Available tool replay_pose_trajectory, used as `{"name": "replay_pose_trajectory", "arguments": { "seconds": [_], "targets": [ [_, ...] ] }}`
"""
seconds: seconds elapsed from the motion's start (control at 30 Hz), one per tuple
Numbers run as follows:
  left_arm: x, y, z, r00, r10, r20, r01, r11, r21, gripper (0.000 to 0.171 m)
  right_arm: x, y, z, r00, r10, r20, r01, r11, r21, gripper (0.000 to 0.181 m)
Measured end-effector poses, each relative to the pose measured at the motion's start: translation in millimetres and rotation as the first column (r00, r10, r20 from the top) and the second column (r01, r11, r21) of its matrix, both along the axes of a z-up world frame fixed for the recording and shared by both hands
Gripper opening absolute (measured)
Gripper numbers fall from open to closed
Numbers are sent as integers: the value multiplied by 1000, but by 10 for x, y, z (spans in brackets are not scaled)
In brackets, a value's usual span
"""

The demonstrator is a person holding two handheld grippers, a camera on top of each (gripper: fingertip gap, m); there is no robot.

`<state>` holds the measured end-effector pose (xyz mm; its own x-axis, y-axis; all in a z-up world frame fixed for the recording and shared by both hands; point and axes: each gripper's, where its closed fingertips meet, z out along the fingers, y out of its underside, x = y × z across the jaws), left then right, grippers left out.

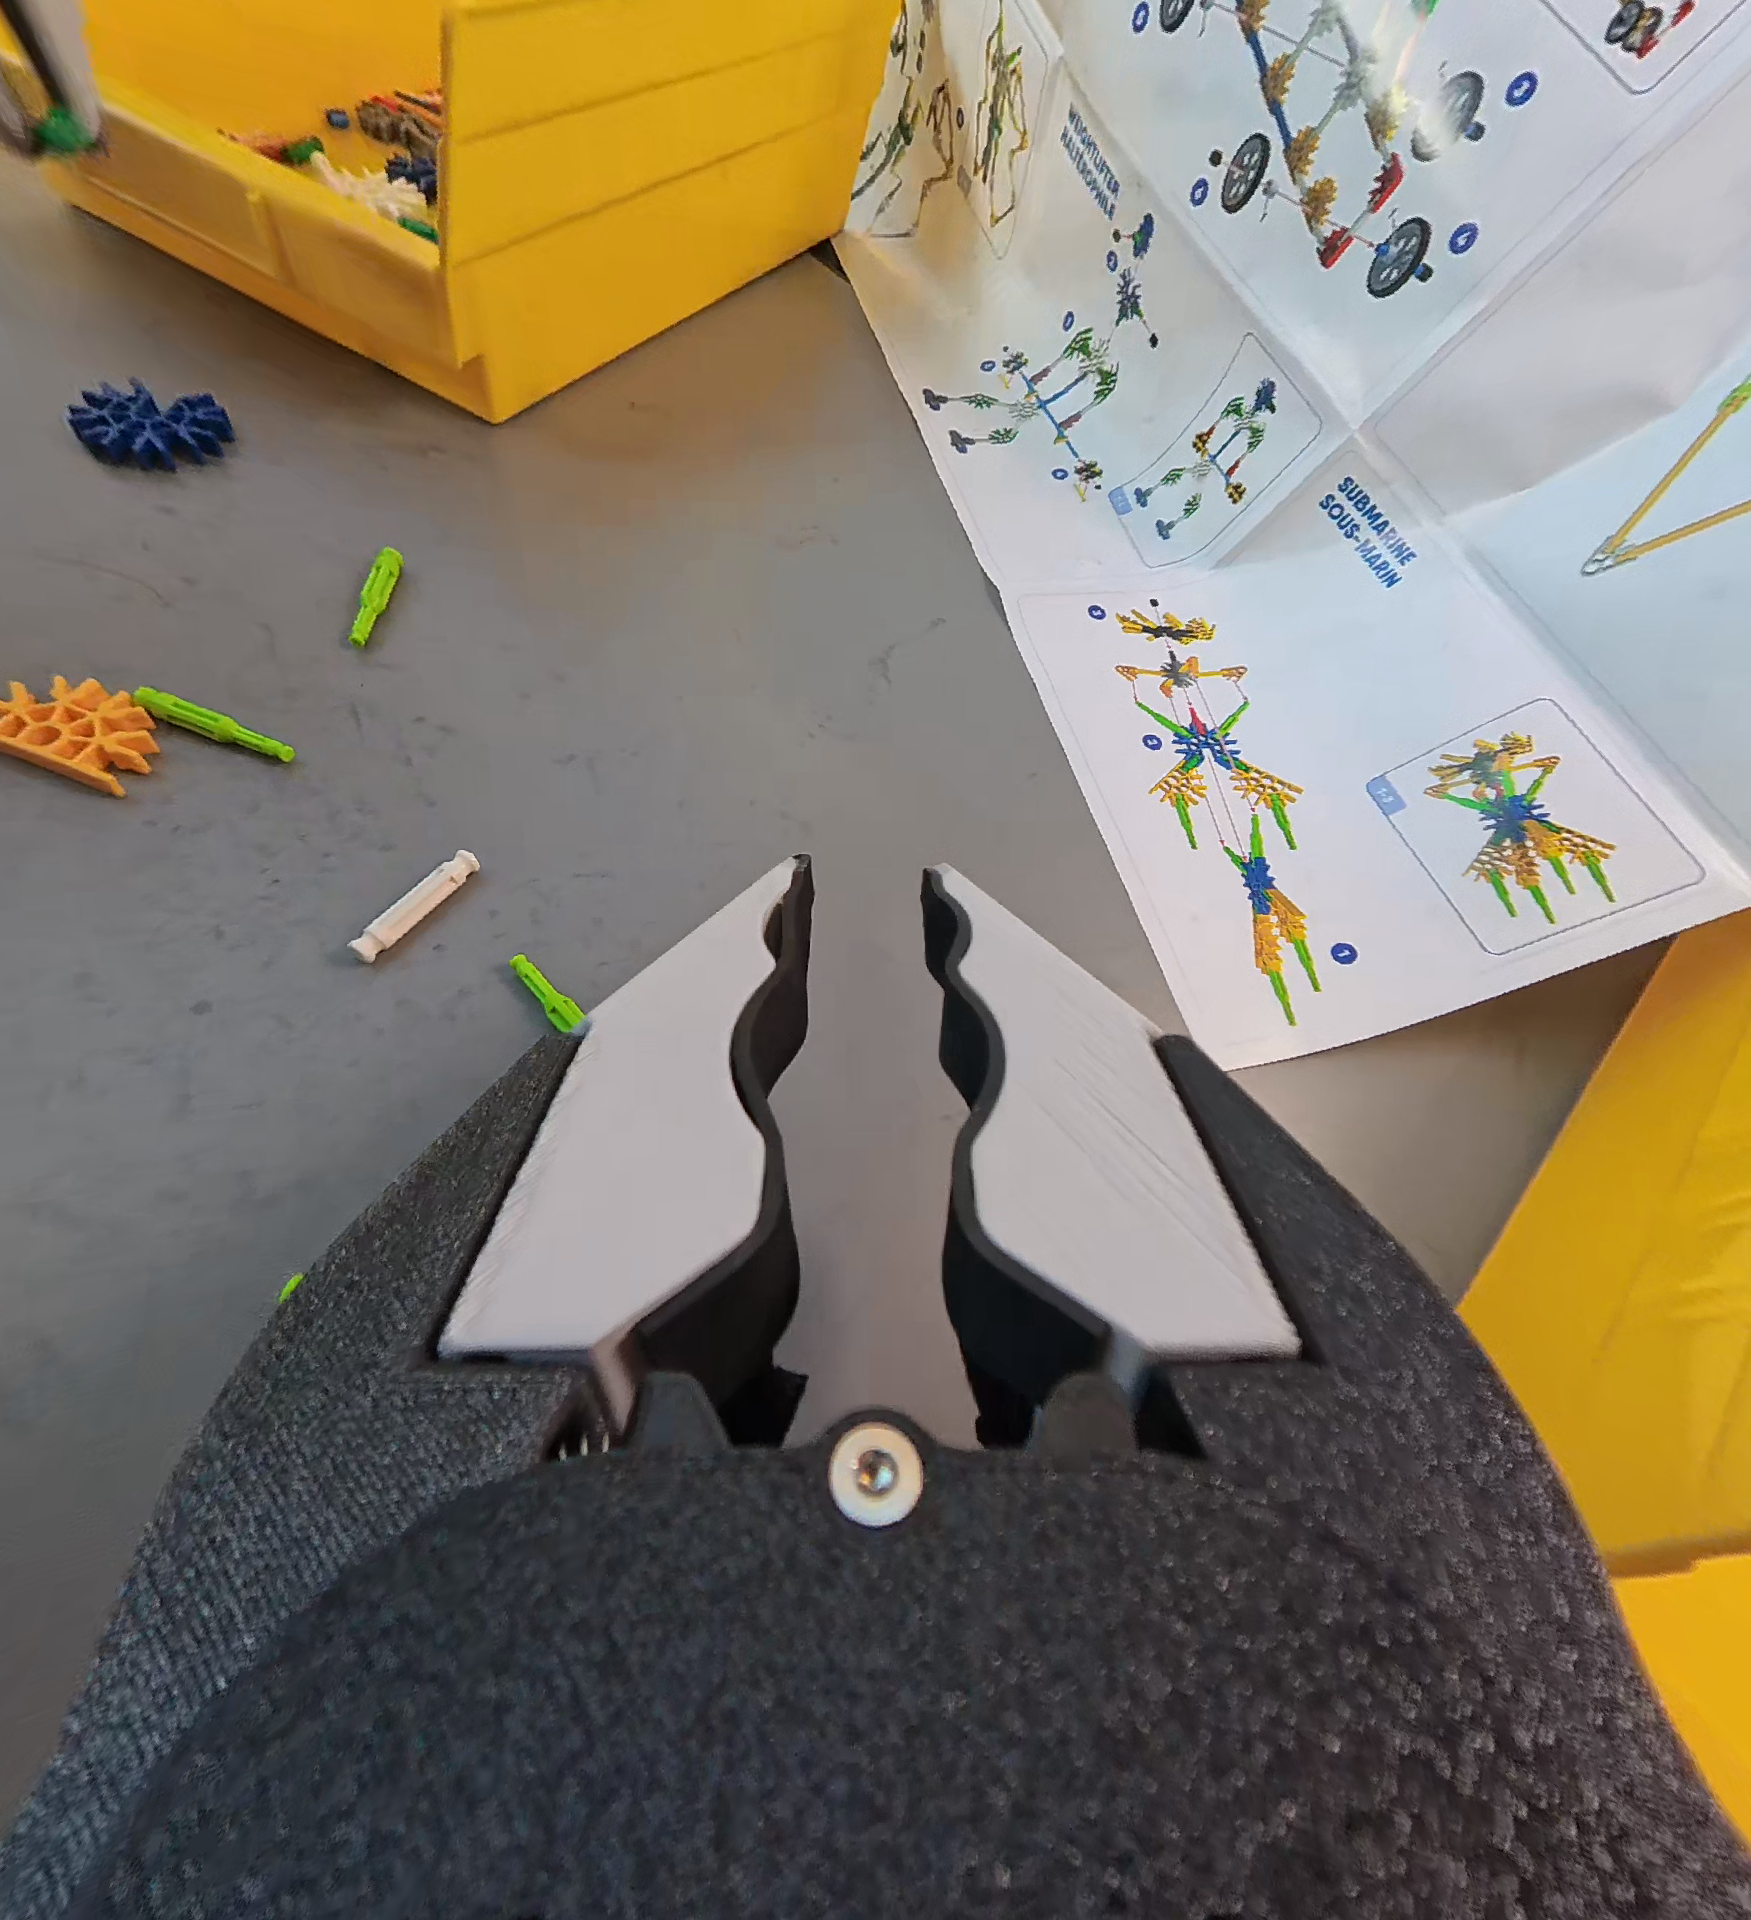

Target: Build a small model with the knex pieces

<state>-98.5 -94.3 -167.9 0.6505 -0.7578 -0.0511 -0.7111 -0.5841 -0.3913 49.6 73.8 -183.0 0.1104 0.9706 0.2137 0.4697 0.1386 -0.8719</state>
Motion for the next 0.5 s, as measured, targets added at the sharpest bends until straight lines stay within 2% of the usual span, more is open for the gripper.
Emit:
{"name": "replay_pose_trajectory", "arguments": {
  "seconds": [0.1, 0.2, 0.3, 0.5],
  "targets": [
    [331, -91, -359, 999, -40, 11, 40, 999, -14, 6, 15, 72, 53, 999, -40, -36, 39, 999, -18, 30],
    [384, -56, -594, 1000, -20, 15, 20, 999, -36, 6, 42, 137, 102, 996, -70, -64, 69, 997, -21, 37],
    [372, 23, -698, 1000, 16, 12, -15, 998, -53, 6, 69, 190, 141, 993, -90, -82, 89, 996, -22, 38],
    [378, 71, -699, 998, 54, 39, -51, 996, -66, 7, 66, 147, 212, 992, -78, -97, 78, 997, -5, 37]
  ]
}}
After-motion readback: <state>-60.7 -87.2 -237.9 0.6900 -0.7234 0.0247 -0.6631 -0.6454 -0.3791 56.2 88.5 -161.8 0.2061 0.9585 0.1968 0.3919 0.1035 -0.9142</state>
